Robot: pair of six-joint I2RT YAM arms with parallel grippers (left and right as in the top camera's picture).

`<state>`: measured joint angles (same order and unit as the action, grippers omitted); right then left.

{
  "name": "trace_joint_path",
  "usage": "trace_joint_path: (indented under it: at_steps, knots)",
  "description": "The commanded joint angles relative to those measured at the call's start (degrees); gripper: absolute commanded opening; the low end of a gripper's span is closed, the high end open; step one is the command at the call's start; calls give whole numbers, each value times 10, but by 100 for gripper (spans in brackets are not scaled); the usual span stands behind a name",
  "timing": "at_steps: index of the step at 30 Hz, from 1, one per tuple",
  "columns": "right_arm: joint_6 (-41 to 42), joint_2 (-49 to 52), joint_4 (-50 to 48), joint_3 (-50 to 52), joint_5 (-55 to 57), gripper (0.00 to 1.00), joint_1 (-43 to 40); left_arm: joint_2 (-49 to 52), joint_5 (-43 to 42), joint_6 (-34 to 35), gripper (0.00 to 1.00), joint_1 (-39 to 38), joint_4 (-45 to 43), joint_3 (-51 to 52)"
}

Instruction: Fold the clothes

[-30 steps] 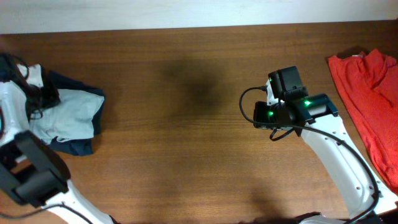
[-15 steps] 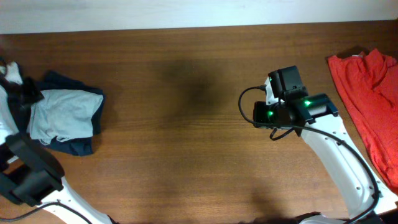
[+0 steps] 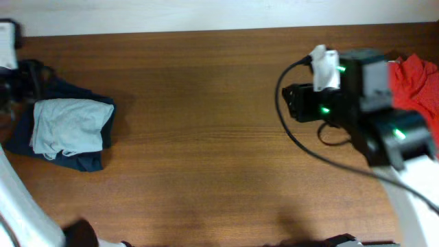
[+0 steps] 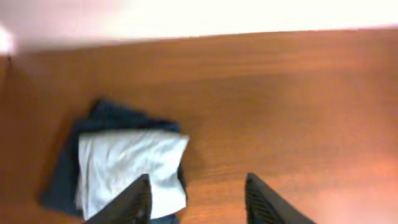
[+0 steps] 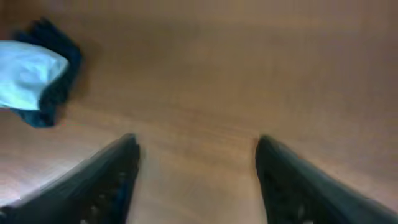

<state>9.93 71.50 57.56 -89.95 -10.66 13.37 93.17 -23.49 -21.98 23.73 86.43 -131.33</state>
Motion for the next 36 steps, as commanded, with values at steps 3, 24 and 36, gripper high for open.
trace_joint_path:
  at_steps: [3, 24, 36]
  knots:
    - [-5, -60, 8, -17, -7, 100, -3, -75, -16, -104, 99, -77, 28, -7]
    - [-5, -65, 66, -16, -8, 99, -3, -95, -16, -74, 99, -102, 99, -7]
    - [-79, -83, 13, -21, -15, 99, -3, -95, -16, -74, 100, -102, 99, -7]
